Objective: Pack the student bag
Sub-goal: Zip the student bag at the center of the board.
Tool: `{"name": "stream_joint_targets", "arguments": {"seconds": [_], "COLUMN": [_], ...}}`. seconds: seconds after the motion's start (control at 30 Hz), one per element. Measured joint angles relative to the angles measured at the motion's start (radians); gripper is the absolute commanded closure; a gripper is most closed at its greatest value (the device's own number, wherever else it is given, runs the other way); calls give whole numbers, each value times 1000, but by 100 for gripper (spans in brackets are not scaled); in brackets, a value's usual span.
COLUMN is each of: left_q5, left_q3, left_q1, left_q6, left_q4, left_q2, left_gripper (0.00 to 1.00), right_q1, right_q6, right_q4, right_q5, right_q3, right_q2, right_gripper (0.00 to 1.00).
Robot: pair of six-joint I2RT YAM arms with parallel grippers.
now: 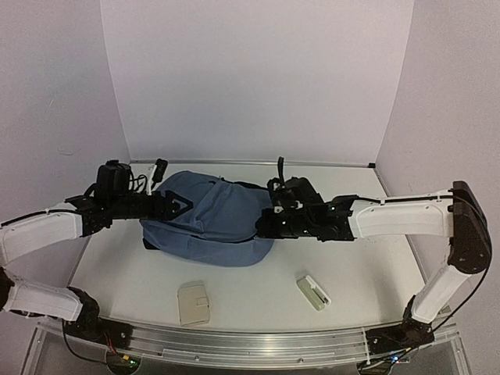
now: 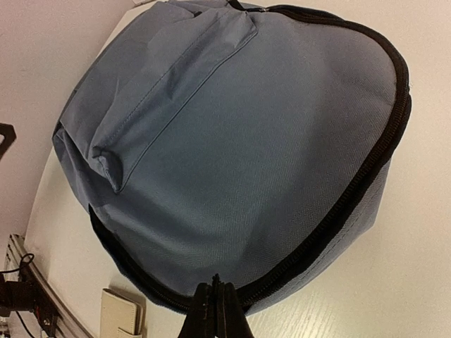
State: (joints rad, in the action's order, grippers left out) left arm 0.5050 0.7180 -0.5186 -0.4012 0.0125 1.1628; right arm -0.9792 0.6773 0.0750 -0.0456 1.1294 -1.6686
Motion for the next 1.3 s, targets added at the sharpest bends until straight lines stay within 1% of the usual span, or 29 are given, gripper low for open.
{"name": "stream_joint_targets", "arguments": {"seconds": [0.13,0.33,0.47,0.7,0.87,1.07,1.17,1.3], "left_q5": [13,15,-4,-78,-123,-161,-172,-184], "left_q3": [9,79,109,145,182,205,212,215], "left_q1": [-123,-192,-251,-335,-360,-383,-389,-393], "left_q6": [49,100,137,188,210,227,231,234], "left_q4": [-80,-139,-164,-180,-176,-174,-175,-171], "left_q2": [136,297,344,394,457,487,501,514], "left_gripper": [26,27,30,43,52,64,71,84], "right_q1": [16,36,55,72,75,76,76,79], "right_q6": [12,32,45,61,65,69,72,76], "right_q4": [-20,-59,-79,-97,-111,-114,-118,-119], "right_q5": [36,84,109,144,160,168,170,171], "right_q3": [-22,-63,-85,-96,-96,-96,-96,-96], "right_q2": [9,36,46,46,46,46,46,46], "right_gripper": [100,100,100,100,100,100,100,100]}}
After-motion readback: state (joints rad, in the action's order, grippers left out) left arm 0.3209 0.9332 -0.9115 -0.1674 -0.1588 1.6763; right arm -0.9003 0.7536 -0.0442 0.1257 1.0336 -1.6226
